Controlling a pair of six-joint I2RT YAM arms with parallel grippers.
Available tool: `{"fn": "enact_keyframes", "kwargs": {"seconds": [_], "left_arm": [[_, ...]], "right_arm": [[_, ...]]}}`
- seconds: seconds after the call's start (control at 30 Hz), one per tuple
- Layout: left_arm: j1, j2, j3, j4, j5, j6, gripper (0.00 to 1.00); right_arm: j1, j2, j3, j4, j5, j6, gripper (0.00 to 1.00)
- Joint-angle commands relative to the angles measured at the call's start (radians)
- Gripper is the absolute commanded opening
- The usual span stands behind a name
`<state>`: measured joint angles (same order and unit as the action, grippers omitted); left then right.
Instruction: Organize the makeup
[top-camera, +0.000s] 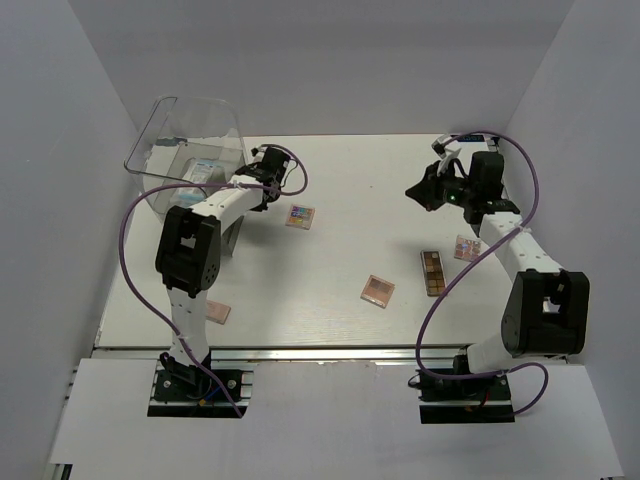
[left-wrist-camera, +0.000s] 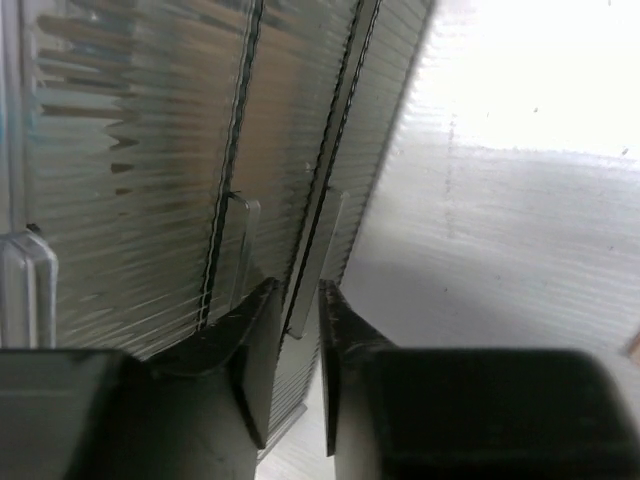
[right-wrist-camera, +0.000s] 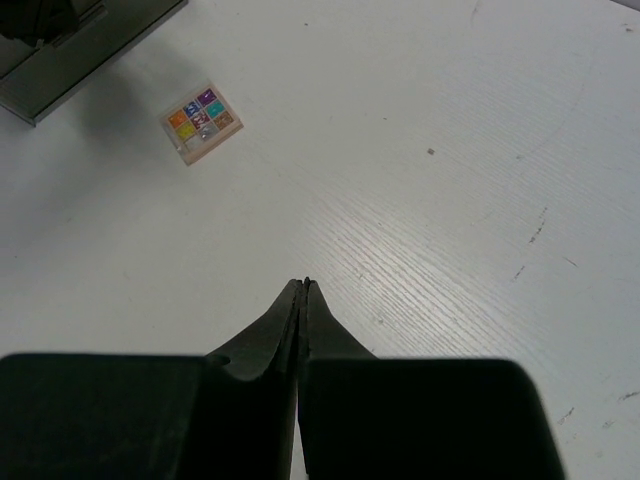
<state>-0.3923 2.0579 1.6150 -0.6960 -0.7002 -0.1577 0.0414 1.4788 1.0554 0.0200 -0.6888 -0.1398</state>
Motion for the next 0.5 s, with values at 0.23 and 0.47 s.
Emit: {"fn": "enact_keyframes", "kwargs": {"seconds": [0.23, 0.47], "left_arm": [[-0.031, 0.048, 0.014, 0.076, -0.110, -0.014, 0.34], [-0.059, -0.028, 0.028, 0.021, -0.001, -0.095, 0.31]], "right_arm": [[0.026, 0.024, 0.009, 0.012, -0.015, -0.026, 0.00], [0.121, 0.087, 0.044, -0.018, -0.028, -0.053, 0.00]]}}
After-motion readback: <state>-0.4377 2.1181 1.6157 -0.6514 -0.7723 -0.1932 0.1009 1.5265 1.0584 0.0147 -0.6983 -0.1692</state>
